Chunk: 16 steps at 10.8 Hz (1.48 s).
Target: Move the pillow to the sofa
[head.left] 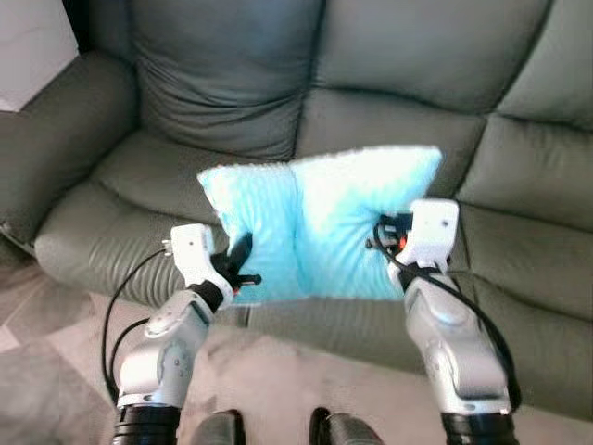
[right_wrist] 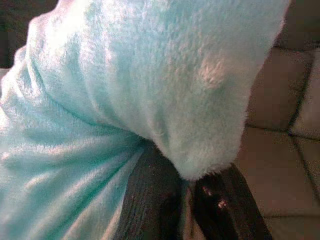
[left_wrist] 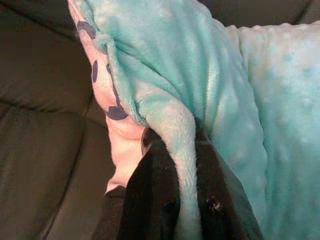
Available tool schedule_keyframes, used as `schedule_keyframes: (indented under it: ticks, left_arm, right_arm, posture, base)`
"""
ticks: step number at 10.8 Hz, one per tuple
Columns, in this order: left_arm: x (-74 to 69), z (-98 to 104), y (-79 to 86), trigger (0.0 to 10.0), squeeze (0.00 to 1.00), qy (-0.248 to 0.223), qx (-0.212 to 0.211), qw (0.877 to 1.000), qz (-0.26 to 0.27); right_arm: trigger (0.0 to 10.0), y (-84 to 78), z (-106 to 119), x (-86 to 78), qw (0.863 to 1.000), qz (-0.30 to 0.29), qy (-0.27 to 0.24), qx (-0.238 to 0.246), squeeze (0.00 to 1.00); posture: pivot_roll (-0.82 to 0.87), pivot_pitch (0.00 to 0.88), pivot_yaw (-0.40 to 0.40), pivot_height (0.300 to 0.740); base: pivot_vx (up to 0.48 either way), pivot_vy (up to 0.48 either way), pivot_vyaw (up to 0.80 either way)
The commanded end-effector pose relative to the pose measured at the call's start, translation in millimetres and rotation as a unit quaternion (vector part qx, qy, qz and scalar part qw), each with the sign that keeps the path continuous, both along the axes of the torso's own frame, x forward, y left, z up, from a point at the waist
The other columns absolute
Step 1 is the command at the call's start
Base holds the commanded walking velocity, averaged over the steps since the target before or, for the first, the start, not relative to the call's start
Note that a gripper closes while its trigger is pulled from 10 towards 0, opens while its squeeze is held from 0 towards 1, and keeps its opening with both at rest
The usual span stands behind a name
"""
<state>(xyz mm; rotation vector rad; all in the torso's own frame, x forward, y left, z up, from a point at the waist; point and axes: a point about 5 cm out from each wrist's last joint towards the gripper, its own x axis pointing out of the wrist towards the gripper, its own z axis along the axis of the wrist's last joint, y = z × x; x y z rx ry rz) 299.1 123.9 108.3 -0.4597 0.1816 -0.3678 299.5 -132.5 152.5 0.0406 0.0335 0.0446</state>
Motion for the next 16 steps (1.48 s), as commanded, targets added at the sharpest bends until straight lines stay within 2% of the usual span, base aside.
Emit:
schedule_keyframes:
  ticks: [1, 4, 11, 16]
  left_arm:
    - [-1.4, 3.1, -9.6, 10.0, 0.0, -0.007, -0.005, 1.0, -0.026]
    - [-1.5, 3.0, -10.5, 10.0, 0.0, -0.004, -0.006, 0.999, -0.031]
    - [-3.1, 0.1, -12.4, 10.0, 0.0, 0.012, -0.026, 0.999, -0.042]
    - [-4.1, -0.2, -13.5, 10.0, 0.0, 0.015, -0.043, 0.998, -0.04]
  right_arm:
    - [10.0, -4.3, 1.1, -0.6, 1.0, -0.006, 0.0, -0.001, 0.0]
    - [10.0, -4.7, 0.3, -0.8, 1.0, -0.009, 0.004, 0.0, 0.0]
    - [10.0, -4.3, -2.2, -1.6, 1.0, -0.009, 0.015, 0.003, 0.0]
    - [10.0, -4.3, -2.2, -2.5, 1.0, -0.003, 0.017, -0.003, 0.0]
  posture:
    - [-0.08, 0.212, -0.078, 0.74]
    - [-0.09, 0.214, -0.077, 0.74]
    - [-0.09, 0.219, -0.08, 0.74]
    - [-0.1, 0.222, -0.086, 0.74]
  base:
    - [0.0, 0.0, 0.0]
    - [0.0, 0.0, 0.0]
    - [0.0, 0.0, -0.76]
    - [0.0, 0.0, 0.0]
